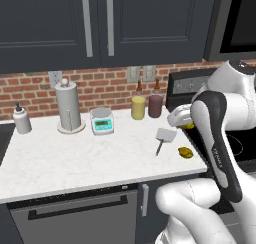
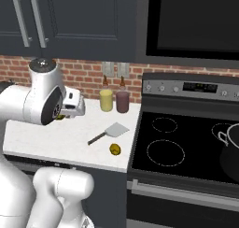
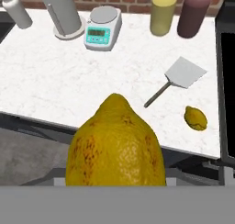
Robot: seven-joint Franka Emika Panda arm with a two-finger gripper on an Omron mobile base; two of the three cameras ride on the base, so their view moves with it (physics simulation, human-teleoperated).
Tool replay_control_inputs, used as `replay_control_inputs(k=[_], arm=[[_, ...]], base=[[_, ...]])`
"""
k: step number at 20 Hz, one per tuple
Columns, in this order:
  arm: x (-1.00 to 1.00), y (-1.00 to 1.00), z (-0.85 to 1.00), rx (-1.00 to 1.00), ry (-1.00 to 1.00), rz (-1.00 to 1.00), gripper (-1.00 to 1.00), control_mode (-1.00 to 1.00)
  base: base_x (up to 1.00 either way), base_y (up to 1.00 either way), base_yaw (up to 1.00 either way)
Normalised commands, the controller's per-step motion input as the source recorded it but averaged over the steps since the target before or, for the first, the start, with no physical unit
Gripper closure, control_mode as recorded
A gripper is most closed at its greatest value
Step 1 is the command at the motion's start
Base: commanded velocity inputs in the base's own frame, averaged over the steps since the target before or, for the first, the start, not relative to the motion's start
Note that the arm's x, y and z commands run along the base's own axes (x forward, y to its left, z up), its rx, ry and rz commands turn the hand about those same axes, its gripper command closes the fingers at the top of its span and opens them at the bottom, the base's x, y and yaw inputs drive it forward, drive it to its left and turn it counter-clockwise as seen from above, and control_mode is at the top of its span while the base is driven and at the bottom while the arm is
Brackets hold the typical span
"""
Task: Put the lemon and lemon in the pot. Retrieve the spatula and lightly stir the vegetables in the pot.
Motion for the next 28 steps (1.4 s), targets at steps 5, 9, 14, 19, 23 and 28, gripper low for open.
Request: replay_control_inputs(k=[5,9,14,19,23,28], arm=[[-0.08,-0.06,0.08,0.00,-0.06,-0.02,1.00,-1.00],[0.00,0.00,0.00,0.00,0.00,0.00,1.00,-1.00],[0.00,0.00,0.00,0.00,0.00,0.00,1.00,1.00],[0.00,0.00,0.00,0.00,0.00,0.00,1.00,1.00],[0.00,0.00,0.00,0.00,0.00,0.00,1.00,1.00],[0.00,0.00,0.00,0.00,0.00,0.00,1.00,1.00]], base=[[0.00,0.00,0.00],[0.00,0.00,0.00],[-0.02,0.00,0.00],[-0.47,-0.74,0.00],[-0.16,-1.00,0.00],[0.18,-1.00,0.00]])
